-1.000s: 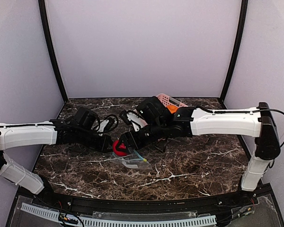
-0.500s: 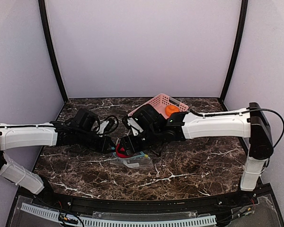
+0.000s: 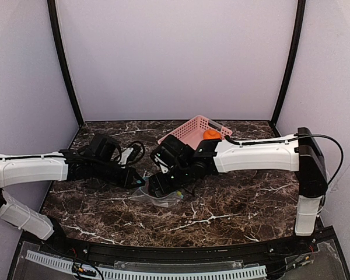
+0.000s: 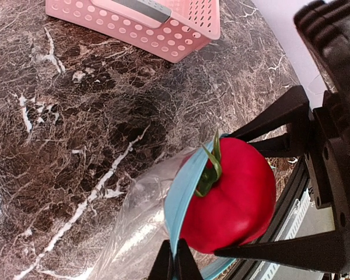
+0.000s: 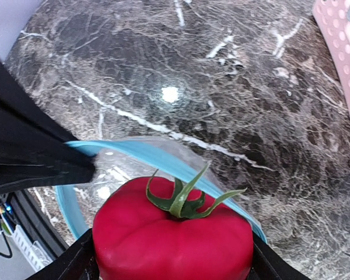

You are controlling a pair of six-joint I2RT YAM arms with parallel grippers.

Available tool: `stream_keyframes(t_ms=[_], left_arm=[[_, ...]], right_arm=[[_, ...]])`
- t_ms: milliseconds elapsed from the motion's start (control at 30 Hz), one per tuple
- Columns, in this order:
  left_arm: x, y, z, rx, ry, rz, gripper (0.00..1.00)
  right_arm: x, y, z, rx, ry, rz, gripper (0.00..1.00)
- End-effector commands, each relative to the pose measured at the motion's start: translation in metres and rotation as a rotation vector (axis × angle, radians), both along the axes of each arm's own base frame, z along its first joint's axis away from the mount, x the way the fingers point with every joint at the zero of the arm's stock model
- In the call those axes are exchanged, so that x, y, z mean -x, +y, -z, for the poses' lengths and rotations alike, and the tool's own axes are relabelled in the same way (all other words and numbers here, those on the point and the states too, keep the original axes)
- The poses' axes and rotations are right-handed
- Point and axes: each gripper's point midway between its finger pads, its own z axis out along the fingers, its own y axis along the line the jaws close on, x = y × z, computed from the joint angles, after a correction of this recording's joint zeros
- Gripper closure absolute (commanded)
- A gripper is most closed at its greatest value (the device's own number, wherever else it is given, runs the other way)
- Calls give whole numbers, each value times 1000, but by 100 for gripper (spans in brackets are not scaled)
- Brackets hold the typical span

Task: Place the food in the zip-top bag and seal the zipper
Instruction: Place the fake fruit in the zipper food storage bag, then adjust the fake fruit in the zipper food storage bag.

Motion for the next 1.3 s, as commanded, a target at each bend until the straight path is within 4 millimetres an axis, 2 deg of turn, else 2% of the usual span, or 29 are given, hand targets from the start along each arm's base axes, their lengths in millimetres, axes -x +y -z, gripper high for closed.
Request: stream_keyframes(t_ms=[0, 167, 300, 467, 633, 833, 1000, 1267], left_arm=[[-1, 0, -22, 38, -60, 6, 99], [-2, -1, -34, 68, -81, 2, 99], [-1, -2, -33, 74, -72, 5, 99], [-1, -1, -30, 70, -67, -2, 99], [-1, 1, -25, 55, -59, -8, 99], [-2, 3, -21, 40, -54, -19, 99], [-1, 4, -19, 36, -51, -19, 99], [1, 4, -22, 47, -58, -16, 99]], right_arm=[[-2, -21, 13, 131, -14, 61, 44], [-1, -24, 10, 135, -15, 61, 40], [0, -22, 1, 114, -17, 50, 27], [6, -14, -20, 45, -21, 11, 15], [11, -10, -43, -23, -23, -15, 10], [10, -15, -65, -68, -46, 11, 7], [6, -17, -54, -46, -44, 30, 6], [-10, -5, -33, -18, -31, 83, 2]])
